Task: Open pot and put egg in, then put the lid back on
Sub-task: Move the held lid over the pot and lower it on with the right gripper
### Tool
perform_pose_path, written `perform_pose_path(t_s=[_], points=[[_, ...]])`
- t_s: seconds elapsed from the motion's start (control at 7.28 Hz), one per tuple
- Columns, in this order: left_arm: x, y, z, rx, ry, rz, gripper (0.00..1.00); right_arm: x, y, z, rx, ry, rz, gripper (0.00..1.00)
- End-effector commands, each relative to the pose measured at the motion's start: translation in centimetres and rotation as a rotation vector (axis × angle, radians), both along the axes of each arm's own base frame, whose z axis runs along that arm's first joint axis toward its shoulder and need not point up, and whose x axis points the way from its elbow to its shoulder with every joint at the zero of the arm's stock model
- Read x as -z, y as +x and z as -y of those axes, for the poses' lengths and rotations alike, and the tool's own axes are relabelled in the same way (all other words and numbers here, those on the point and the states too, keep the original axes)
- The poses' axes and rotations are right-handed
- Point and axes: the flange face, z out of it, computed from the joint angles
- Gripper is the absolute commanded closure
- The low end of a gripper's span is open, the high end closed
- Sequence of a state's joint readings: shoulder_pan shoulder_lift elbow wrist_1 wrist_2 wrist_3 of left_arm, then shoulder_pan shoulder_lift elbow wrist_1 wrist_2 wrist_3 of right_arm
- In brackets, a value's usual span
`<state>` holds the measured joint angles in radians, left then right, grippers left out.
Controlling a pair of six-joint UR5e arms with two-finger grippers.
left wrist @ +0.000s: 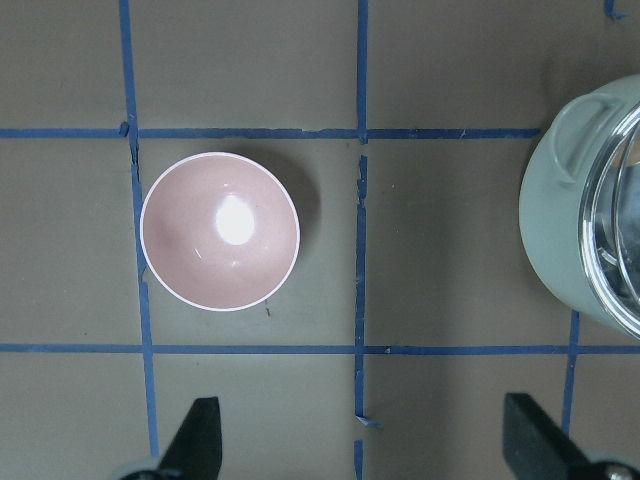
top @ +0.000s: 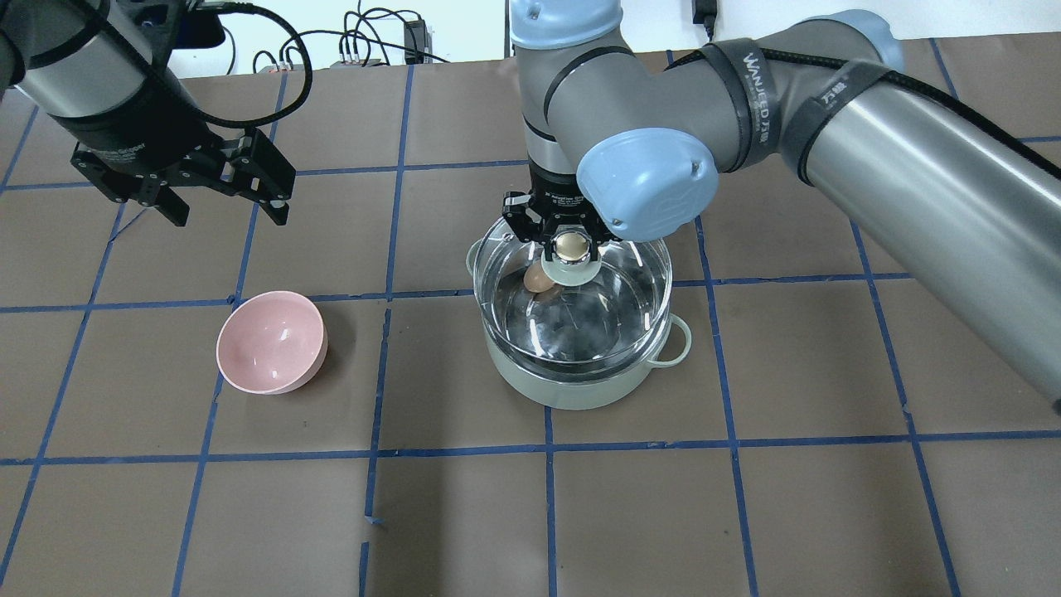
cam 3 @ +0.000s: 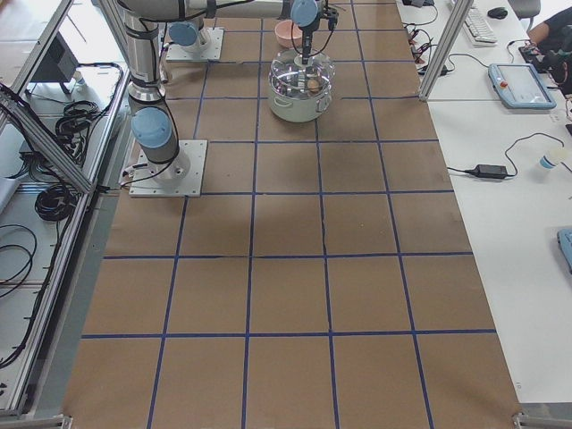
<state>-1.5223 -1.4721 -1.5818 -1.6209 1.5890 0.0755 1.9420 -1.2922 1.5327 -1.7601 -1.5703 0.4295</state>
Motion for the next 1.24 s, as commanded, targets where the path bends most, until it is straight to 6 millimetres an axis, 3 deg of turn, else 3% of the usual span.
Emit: perform_pose_path(t_s=[0.0,0.55,0.82,1.1], points=[[0.10,-0.07,0.11,-0.007,-0.009,-0.003,0.00,0.73,-0.01,0.14,-0.005,-0.041,0.019,0.56],[0.22,-0.12,0.22,0.018,-0.007,0.000,0.00,1.07,-0.11,-0.17,-0.006,-0.036,0.019,0.54],[0.31,0.00,0.11,0.019,0.001,-0.002,0.00,1.00,-0.14,-0.22,-0.005,-0.035,0.018,0.48],[0.28,-0.07,0.12,0.010,-0.002,-0.002,0.00,1.09,-0.18,-0.26,-0.003,-0.033,0.014,0.35]])
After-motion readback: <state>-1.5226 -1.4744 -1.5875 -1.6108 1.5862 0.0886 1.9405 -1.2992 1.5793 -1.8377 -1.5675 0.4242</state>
